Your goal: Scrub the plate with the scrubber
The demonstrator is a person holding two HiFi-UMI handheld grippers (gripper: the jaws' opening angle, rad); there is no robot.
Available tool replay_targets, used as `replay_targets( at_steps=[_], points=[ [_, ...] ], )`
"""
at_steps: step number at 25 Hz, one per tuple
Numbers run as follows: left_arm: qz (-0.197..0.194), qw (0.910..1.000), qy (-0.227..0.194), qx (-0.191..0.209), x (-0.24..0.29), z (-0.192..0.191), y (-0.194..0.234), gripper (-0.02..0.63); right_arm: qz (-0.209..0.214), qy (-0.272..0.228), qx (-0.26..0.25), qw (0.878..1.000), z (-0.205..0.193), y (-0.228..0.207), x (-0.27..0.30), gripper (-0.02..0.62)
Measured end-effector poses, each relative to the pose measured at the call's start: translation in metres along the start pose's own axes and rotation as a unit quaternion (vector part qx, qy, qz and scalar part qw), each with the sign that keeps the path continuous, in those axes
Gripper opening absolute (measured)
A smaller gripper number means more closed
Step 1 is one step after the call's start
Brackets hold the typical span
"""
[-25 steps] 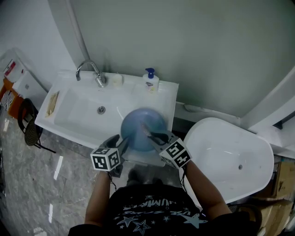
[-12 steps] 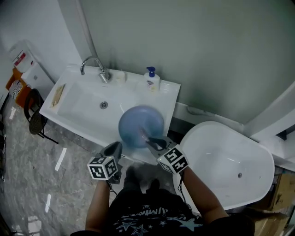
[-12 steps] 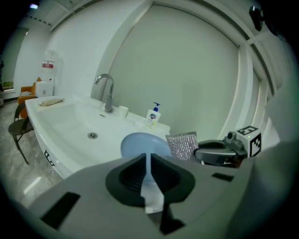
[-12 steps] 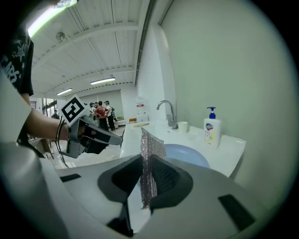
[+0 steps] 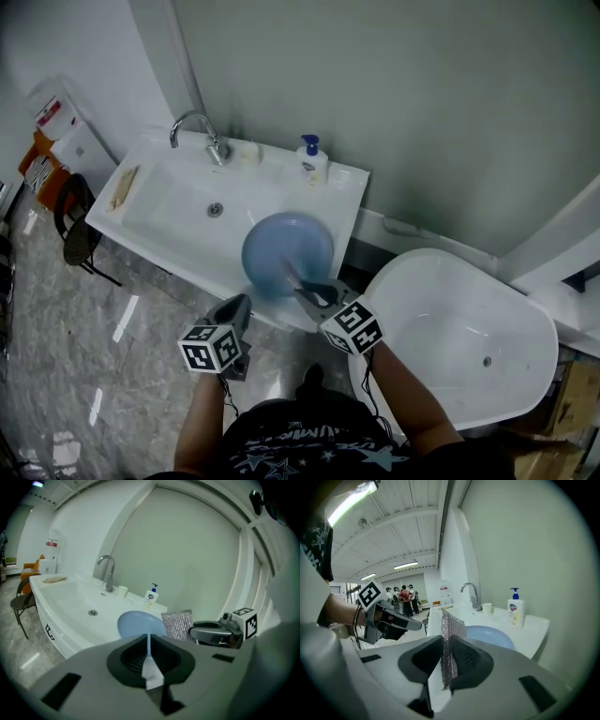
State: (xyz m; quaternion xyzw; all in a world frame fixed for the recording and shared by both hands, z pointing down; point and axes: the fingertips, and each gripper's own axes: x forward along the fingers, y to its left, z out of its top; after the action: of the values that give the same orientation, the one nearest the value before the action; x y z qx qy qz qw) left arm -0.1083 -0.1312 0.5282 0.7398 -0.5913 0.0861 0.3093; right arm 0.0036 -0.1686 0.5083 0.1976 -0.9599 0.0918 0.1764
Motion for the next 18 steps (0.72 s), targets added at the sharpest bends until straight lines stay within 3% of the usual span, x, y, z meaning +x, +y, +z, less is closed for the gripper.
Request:
replay_targets(
  at_steps=[7,18],
  points=[
    [-0.006,0.9999,-0.009,-0.007,-0.020,-0.010,0.000,0.034,-0.012,-0.002,0.006,1.000,-0.001,0.012,-0.001,0.077],
    [0.000,0.9993,-0.022,-0.029,-0.091,-0.045,0.016,0.034,-0.018,-0.008,0.017,1.000,-0.006,0.075,-0.009,0.077]
  ],
)
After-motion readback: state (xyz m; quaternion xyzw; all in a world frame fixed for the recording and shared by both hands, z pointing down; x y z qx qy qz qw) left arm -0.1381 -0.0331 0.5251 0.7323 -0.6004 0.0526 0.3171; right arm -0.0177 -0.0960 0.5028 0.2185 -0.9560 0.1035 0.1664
